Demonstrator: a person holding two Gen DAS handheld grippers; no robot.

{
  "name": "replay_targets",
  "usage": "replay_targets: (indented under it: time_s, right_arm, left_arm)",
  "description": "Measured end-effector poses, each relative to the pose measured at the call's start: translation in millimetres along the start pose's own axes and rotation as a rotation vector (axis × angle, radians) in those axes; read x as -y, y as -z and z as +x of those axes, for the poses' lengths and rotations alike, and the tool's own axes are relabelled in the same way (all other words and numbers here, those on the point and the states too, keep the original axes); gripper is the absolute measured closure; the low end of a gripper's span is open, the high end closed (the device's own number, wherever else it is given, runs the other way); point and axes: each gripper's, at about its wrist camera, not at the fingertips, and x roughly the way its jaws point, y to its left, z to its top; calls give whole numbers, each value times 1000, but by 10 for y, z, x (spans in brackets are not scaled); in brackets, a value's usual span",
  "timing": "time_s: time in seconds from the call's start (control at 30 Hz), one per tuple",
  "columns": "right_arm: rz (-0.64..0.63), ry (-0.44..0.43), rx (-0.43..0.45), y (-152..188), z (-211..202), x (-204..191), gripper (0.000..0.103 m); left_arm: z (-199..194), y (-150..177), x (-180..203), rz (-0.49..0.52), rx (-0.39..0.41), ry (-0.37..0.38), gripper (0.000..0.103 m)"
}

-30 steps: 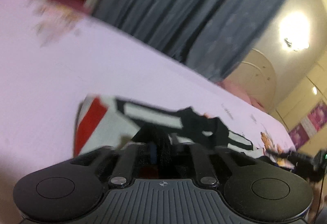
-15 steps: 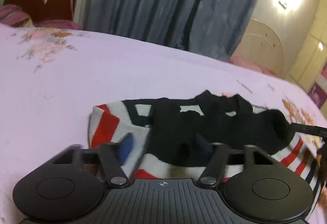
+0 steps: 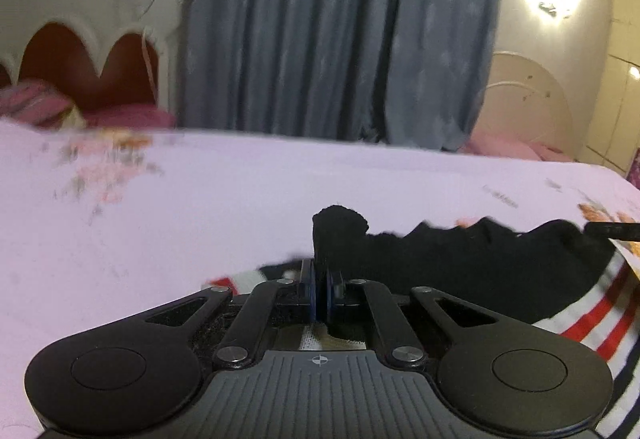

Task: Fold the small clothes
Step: 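Lay the hem over the collar with both tools and release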

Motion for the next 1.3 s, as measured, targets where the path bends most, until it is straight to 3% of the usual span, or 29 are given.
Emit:
replay_targets:
  time_s: [0.07,0.1,0.2,0.27,0.3,0.33,0.4,0.47,0.57,0.63,0.7,0.73,0.8,0.83,0.87,0.9,0.97,1.03,1.1,1.2,1.3]
  right_arm:
    - [76,28,-64,25,179,145,95]
    - [115,44,-110,76,287,217,95]
    - [231,63,-92,85,273,360,93]
    - [223,160,-22,52,96,332,84]
    - [185,219,22,43,-16,266,71]
    - [150,257,67,29,-129,194,66]
    - [67,196,116,23,-273,-21,60]
    - [-51,41,38,41,-178,-326,65]
    - [-166,-96,-34,107,30,-784,65]
    - [-174,-137,-80,143,160,-926,64]
    - [-207,-134,-125,194,256,-945,61]
    - [-239,-89,-135,215,293,-883,62]
    - [-196,116,-104,195,282,-566,63]
    - [-132,192,-101,171,261,-338,65]
    - [-73,183,-104,162,241,-146,70]
    - [-51,151,-107,145,218,-56,68]
    - [-123,210,-125,124,220,-156,57]
    - [-92,213,-128,98,160,-269,52]
    - [-99,152,-72,116,-46,-448,45]
    - [-176,-4,-88,281,-270,-820,51]
    - [-245,-51,-130,420,-192,-1040,51]
  left_arm:
    - [209,76,-90,-61,-84,0,99]
    - [242,90,-136,-94,-86,13,99]
    - [239,49,-211,-124,-107,33,96]
    - [129,26,-173,-108,-95,-11,84]
    - [37,14,-108,-77,-68,-47,74]
    - [-33,13,-46,-51,-43,-60,64]
    - [-45,-8,138,-30,-35,-18,62]
    - [56,-2,433,31,-65,42,62]
    - [250,71,928,156,-91,64,58]
    - [318,108,1083,181,-106,44,35]
    - [326,138,1035,182,-107,42,34]
    - [305,142,936,171,-102,16,34]
    - [261,159,620,130,-106,-95,35]
    - [198,170,452,102,-86,-89,36]
    - [174,178,343,77,-88,-96,37]
    - [162,182,318,77,-85,-91,38]
    - [172,171,463,134,-89,-145,37]
    - [59,157,626,145,-62,-175,37]
    - [-79,142,834,114,-31,-99,37]
    - [-224,286,1163,160,-50,-21,37]
    - [-193,469,1322,202,-94,-13,37]
